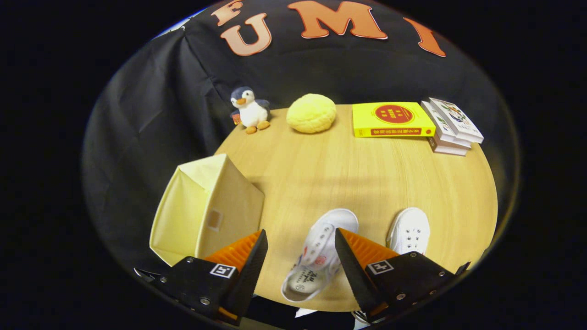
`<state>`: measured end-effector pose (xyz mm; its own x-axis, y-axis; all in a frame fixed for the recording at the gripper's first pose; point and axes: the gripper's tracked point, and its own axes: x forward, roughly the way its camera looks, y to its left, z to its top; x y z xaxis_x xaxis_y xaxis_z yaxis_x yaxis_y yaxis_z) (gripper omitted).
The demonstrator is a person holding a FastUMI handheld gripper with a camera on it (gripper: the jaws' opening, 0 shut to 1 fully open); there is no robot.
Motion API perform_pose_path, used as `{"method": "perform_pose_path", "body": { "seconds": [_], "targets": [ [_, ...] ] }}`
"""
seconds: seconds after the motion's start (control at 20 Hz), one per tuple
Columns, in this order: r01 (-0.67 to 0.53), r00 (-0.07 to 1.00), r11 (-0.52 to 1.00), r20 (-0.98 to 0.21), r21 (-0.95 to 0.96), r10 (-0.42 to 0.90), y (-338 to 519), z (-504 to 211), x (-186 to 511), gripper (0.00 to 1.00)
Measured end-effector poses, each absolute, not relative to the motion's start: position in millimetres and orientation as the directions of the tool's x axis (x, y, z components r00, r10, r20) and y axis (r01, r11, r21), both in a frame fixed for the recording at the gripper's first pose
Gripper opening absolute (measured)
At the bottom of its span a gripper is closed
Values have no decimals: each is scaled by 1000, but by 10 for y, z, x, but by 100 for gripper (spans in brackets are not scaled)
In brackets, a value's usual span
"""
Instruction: Open the storage box then place both shoes into the box .Put the left shoe in first, then the right shoe, with the right side of both shoes facing outward in a uniform manner.
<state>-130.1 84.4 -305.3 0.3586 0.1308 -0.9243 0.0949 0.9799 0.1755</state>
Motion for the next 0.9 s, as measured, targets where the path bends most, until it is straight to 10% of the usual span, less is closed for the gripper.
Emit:
{"method": "perform_pose_path", "body": {
  "seconds": [0.55, 0.9],
  "targets": [
    [117, 215, 987, -973, 112, 85, 713, -3727, -2098, 61],
    [224, 421, 974, -904, 16, -82, 536, -3968, -1796, 25]
  ]
}}
